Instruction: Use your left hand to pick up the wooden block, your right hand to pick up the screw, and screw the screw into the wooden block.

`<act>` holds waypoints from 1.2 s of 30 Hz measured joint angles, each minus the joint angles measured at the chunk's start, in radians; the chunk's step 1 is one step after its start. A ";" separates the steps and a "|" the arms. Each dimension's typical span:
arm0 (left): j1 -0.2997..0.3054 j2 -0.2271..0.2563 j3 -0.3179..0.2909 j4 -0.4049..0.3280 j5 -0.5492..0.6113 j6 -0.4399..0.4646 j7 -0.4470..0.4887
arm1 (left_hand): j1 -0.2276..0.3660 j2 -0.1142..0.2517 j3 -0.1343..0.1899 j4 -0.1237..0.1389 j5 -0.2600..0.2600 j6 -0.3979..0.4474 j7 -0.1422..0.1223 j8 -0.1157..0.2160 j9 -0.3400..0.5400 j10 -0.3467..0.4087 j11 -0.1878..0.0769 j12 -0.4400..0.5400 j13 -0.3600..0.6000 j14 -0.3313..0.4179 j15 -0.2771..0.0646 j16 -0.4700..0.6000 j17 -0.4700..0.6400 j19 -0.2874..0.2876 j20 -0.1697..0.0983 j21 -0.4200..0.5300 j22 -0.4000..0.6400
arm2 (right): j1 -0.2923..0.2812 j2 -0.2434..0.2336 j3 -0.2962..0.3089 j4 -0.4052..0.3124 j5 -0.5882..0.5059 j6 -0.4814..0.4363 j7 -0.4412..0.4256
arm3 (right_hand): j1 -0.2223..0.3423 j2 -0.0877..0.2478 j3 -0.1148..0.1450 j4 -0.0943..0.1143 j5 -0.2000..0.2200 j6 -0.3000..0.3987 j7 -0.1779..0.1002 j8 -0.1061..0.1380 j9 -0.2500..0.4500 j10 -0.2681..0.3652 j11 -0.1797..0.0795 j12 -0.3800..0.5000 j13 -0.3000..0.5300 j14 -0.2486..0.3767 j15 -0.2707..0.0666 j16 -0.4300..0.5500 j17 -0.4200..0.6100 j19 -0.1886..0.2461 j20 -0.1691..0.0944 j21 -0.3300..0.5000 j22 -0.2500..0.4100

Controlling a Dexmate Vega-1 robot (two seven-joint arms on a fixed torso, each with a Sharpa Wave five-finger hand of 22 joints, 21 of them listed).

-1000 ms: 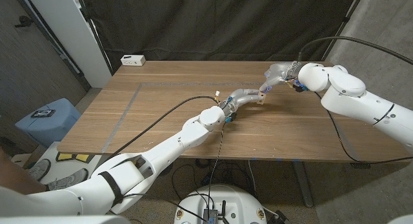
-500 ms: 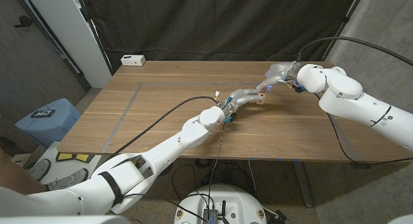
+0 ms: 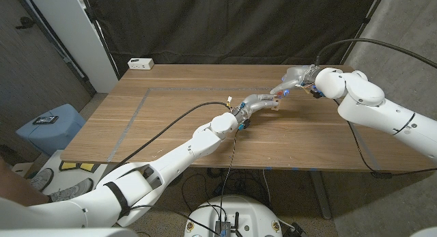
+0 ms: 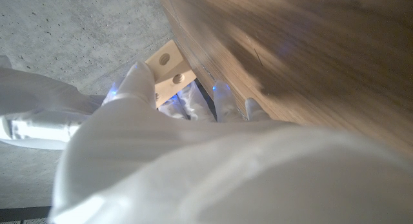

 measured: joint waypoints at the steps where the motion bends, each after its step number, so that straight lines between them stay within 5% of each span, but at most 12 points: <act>1: 0.000 0.000 0.000 -0.001 0.000 -0.001 0.000 | 0.000 0.000 0.000 0.000 0.000 0.000 0.000 0.000 0.000 0.000 0.000 0.000 0.000 0.000 0.000 0.000 0.000 0.000 0.000 0.000 0.000 | -0.001 -0.002 0.002 -0.002 0.000 -0.001 0.002 | 0.000 0.000 -0.001 0.001 0.001 -0.007 0.000 -0.003 0.002 0.000 0.000 -0.004 0.000 0.000 0.000 0.000 0.000 0.001 0.002 0.000 0.000; 19: 0.004 0.003 0.001 -0.009 0.003 -0.003 0.001 | 0.000 0.000 0.000 0.000 0.000 0.008 0.000 0.003 -0.001 0.000 0.000 0.000 -0.003 0.000 0.000 0.000 0.000 0.000 0.000 0.000 0.000 | 0.001 -0.024 0.010 -0.019 0.001 -0.015 0.050 | -0.022 0.015 -0.044 -0.007 0.038 -0.187 0.015 -0.062 0.021 -0.045 0.032 -0.023 0.002 -0.027 0.027 -0.026 0.000 -0.031 0.034 -0.004 0.000; 36: 0.009 0.006 0.002 -0.018 0.005 -0.003 0.004 | 0.011 0.000 0.003 -0.005 0.000 0.017 -0.002 0.007 0.000 0.000 0.000 0.000 -0.005 0.000 0.000 0.000 0.000 0.000 0.000 0.000 0.000 | -0.004 -0.047 0.047 -0.026 0.072 0.011 0.058 | -0.021 0.045 -0.073 -0.010 0.088 -0.439 0.062 -0.179 0.013 -0.146 0.069 -0.030 0.007 -0.083 0.083 -0.041 0.000 -0.074 0.070 -0.004 0.000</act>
